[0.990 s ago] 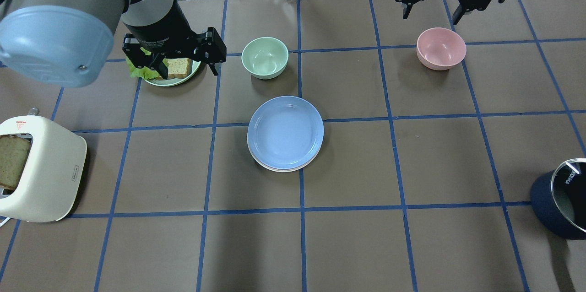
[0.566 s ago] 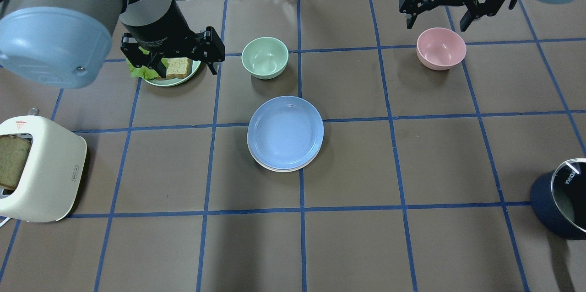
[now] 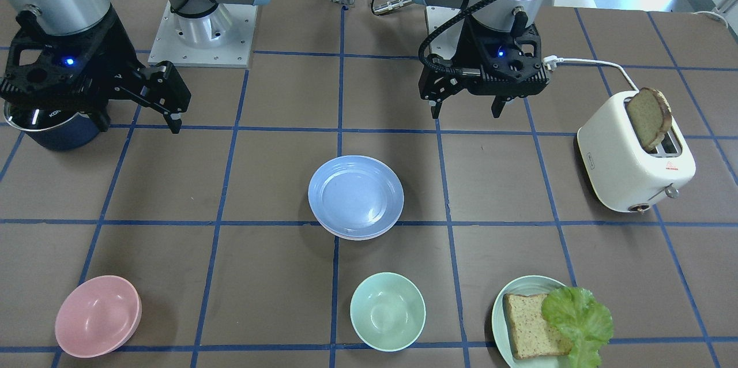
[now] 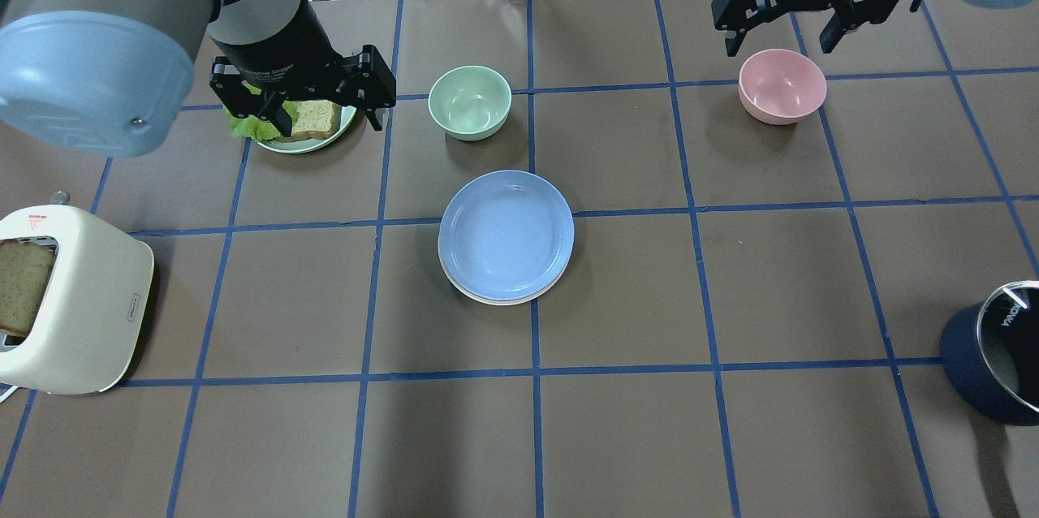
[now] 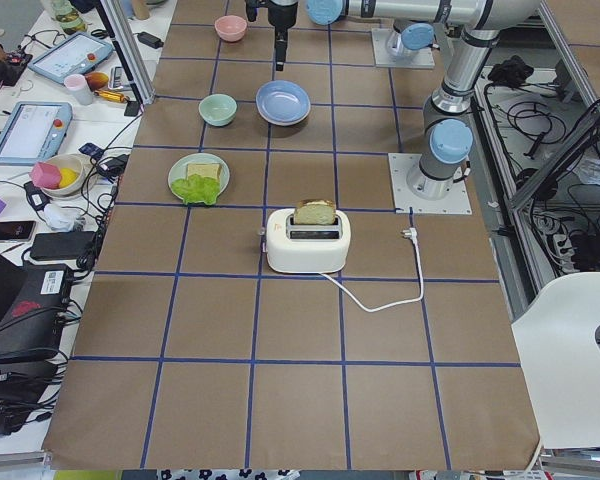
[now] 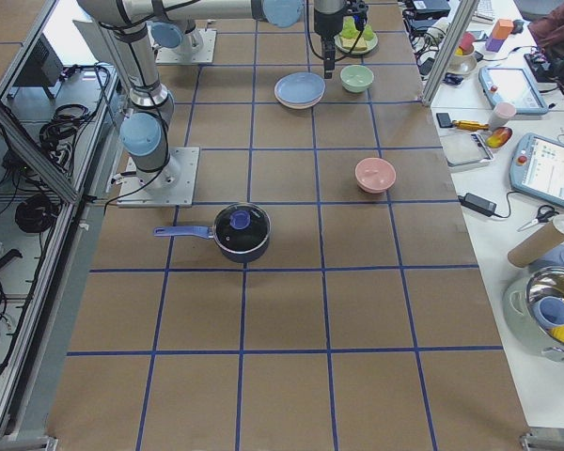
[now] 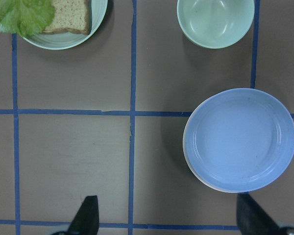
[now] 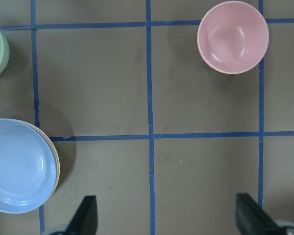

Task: Stack three plates with pink and blue

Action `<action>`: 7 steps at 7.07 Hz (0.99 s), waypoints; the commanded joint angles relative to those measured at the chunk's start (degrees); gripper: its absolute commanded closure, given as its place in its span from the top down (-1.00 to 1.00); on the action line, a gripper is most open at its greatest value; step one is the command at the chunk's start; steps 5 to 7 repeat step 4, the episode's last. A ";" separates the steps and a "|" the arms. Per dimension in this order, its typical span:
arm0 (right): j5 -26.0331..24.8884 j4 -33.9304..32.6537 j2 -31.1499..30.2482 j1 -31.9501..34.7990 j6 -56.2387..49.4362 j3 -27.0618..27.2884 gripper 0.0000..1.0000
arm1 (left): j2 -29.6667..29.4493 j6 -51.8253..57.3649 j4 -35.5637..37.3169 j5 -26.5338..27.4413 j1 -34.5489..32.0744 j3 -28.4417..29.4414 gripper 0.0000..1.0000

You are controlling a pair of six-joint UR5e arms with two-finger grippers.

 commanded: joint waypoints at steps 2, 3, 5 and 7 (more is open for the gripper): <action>-0.03 -0.12 -0.56 0.08 -0.04 0.75 1.00 | -0.07 0.04 0.08 -0.21 0.08 0.07 1.00; -0.11 -0.12 -0.48 0.08 0.05 0.75 1.00 | -0.24 0.04 0.08 -0.21 0.08 0.16 1.00; -0.11 -0.12 -0.30 0.08 0.13 0.75 1.00 | -0.07 0.04 0.17 -0.21 0.35 0.25 1.00; -0.11 -0.12 -0.30 0.08 0.13 0.75 1.00 | -0.07 0.04 0.17 -0.21 0.35 0.25 1.00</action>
